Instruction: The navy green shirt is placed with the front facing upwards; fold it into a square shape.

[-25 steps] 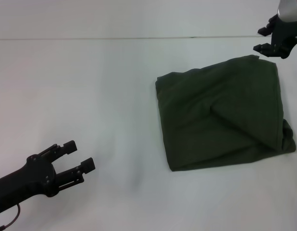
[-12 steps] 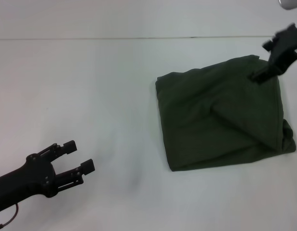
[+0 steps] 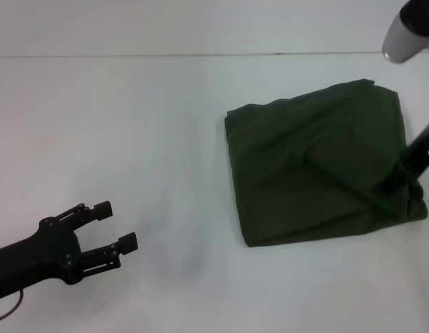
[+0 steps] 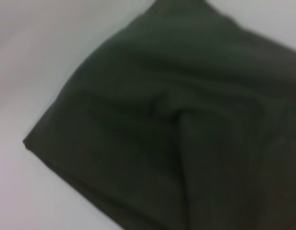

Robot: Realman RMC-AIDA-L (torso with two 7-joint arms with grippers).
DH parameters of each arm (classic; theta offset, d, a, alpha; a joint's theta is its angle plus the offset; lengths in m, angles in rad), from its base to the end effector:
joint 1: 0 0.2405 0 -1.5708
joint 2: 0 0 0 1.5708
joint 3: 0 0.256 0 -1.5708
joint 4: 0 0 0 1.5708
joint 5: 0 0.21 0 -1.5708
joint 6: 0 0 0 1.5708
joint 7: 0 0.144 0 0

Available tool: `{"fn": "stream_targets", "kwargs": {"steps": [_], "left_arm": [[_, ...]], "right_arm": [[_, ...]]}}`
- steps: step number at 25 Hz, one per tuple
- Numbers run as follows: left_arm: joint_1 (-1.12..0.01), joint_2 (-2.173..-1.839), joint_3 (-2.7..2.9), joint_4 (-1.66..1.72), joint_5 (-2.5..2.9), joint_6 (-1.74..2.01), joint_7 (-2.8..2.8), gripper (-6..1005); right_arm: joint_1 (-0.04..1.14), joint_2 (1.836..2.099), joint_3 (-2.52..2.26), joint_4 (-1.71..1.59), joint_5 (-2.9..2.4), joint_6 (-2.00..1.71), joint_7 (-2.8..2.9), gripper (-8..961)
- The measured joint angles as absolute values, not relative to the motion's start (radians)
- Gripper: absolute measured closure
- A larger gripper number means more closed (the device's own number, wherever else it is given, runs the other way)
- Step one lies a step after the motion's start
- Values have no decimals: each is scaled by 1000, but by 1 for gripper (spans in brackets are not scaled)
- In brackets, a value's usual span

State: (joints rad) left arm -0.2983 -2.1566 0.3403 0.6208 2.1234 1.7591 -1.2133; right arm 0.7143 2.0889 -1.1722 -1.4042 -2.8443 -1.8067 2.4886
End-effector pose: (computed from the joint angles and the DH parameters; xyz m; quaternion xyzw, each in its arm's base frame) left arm -0.3207 0.2334 -0.0045 -0.8820 -0.2943 -0.3254 0.1719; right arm 0.1798 0.3620 0.0522 -0.8852 0.3358 -0.2534 0.1988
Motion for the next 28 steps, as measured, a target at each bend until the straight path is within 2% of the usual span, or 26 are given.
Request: {"fn": "stream_targets", "kwargs": {"steps": [9,28], "left_arm": [[-314,-2149,373,644,2125,1761,-1206,100],[-341,-2145,394,651,2125,1749,-1224,100]], "right_arm": [[670,2093,-1291,-1401,-2856,-1830,2611,32],[569,2096,-1431,-1363,-2893,-1628,2676,41]]}}
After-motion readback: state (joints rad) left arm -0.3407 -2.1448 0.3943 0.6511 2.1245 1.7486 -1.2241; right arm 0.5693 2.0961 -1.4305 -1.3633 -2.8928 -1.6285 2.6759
